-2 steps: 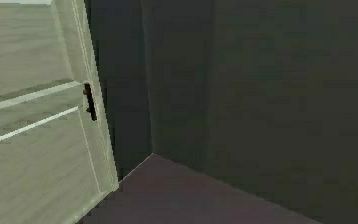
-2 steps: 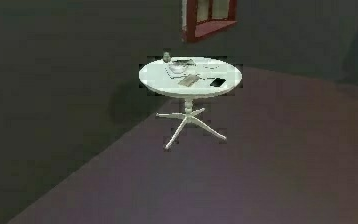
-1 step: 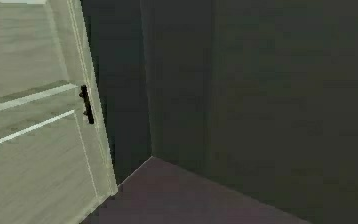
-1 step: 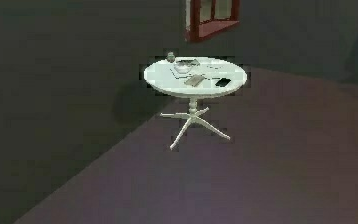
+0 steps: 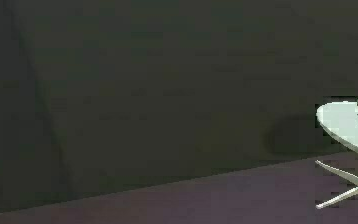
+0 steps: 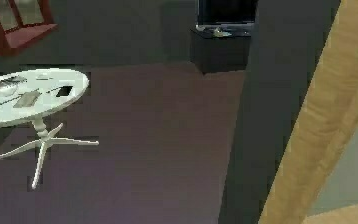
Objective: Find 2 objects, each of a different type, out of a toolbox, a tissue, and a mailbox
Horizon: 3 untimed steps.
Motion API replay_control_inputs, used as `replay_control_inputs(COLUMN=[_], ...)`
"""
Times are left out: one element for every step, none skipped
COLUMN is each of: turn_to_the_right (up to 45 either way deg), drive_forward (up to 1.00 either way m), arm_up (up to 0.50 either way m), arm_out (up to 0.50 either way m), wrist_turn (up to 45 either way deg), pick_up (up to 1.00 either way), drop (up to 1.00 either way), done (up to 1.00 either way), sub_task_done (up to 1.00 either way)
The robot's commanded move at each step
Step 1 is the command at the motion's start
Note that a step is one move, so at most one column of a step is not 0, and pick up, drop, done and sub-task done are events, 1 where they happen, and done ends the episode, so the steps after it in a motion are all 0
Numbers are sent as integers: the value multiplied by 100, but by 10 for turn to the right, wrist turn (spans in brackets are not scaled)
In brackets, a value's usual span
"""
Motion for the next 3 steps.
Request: replay_control_inputs(turn_to_the_right=[240, 0, 450], drive_forward=[0, 10, 0], arm_up=[0, 0, 0], arm_out=[0, 0, 0], wrist_turn=[0, 0, 0], pick_up=[0, 0, 0], drop=[0, 0, 0], done=[0, 0, 0], sub_task_done=[0, 0, 0])
